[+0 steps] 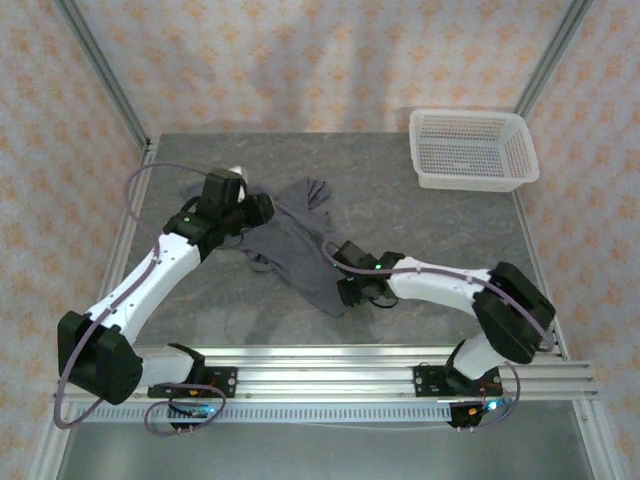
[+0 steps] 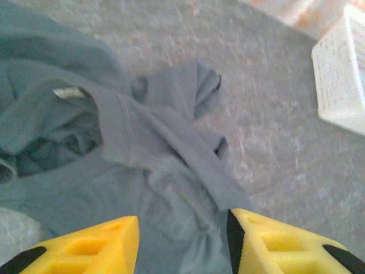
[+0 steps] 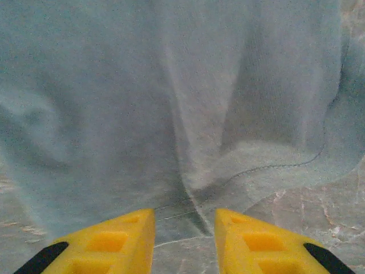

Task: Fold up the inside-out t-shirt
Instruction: Flatten out the T-shirt at the center of the table.

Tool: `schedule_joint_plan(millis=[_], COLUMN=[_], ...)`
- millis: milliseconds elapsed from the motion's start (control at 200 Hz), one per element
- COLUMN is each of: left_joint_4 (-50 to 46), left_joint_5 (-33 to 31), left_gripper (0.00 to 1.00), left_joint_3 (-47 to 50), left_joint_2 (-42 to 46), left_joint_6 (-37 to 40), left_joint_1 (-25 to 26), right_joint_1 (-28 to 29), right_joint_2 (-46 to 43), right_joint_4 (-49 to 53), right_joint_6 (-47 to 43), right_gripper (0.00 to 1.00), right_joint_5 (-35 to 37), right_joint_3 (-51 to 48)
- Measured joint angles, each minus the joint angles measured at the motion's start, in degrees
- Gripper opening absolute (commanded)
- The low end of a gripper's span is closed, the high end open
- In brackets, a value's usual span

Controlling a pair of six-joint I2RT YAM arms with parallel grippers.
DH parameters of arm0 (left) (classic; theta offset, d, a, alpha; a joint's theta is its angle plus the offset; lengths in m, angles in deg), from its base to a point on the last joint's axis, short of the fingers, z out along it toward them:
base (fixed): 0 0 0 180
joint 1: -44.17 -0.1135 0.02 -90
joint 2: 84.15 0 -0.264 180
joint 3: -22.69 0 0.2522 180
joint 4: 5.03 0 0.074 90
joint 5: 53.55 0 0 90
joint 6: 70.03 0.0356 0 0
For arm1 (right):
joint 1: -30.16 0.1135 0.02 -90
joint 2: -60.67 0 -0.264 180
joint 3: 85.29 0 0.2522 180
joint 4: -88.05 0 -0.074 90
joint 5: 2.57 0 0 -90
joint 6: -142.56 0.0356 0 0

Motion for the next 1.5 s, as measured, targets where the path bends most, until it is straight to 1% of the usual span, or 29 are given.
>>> schedule_joint_plan(millis=[85,215,295,395,590,625,701,766,896,1006,1111,1231,1306,1361,1451,1496], left_joint_4=[-0.4,-0.7,-0.8,-0.8,-0.9,-0.9,-0.9,-0.9,-1.2,-2.4,-2.4,-0.3,1.9,3.2,4.1,4.7], left_joint_5=[0.4,0.5,0.5,0.5,0.5,0.5,0.5,0.5,0.5,-0.3,-0.8,-0.7,-0.5,0.0,1.2,1.4], left_gripper=[0.46,0.46,0.46,0.46,0.46,0.46,0.46,0.46,0.47,0.51,0.54,0.55,0.57,0.57,0.58,0.59], left_joint_3=[1.4,2.0,2.0,2.0,2.0,2.0,2.0,2.0,2.0,2.5,4.5,9.2,13.7,16.6,19.4,19.9], left_joint_2=[0.9,1.4,1.4,1.4,1.4,1.4,1.4,1.4,1.7,4.2,10.1,18.3,22.3,23.5,22.2,19.8], left_joint_6=[0.3,0.5,0.9,1.4,1.5,1.5,1.5,1.5,1.5,1.6,1.6,1.0,-0.2,-0.7,-1.3,-1.2], left_joint_1=[1.2,1.2,1.2,1.2,1.2,1.2,1.2,1.2,1.2,1.2,1.2,1.2,1.9,2.9,5.7,8.3], right_joint_1=[1.7,2.8,2.7,2.7,2.6,2.6,2.6,2.6,2.4,0.2,-4.4,-9.0,-10.0,-10.1,-10.1,-10.2], right_joint_2=[3.1,5.3,5.9,7.3,8.2,8.2,8.2,7.9,5.6,0.7,-4.8,-9.2,-10.5,-10.7,-10.7,-10.7], right_joint_4=[1.3,1.8,1.9,1.8,1.4,1.3,0.7,0.7,2.8,4.8,2.8,-3.1,-6.8,-9.3,-12.7,-13.6], right_joint_6=[-0.4,-0.6,-0.6,-0.6,-0.1,0.2,0.9,1.3,1.2,0.7,0.7,2.0,3.3,4.3,5.7,6.6], right_gripper=[0.37,0.41,0.41,0.4,0.29,0.24,0.07,0.0,0.0,0.0,0.0,0.0,0.0,0.0,0.0,0.0], right_joint_5=[2.6,6.6,8.5,9.0,7.3,6.7,5.7,5.5,4.4,0.4,-4.2,-7.5,-7.8,-7.4,-5.4,-3.9], right_joint_3=[1.3,3.0,3.7,4.0,4.1,4.1,4.0,4.0,4.9,10.3,19.1,27.9,31.6,33.7,35.7,36.4])
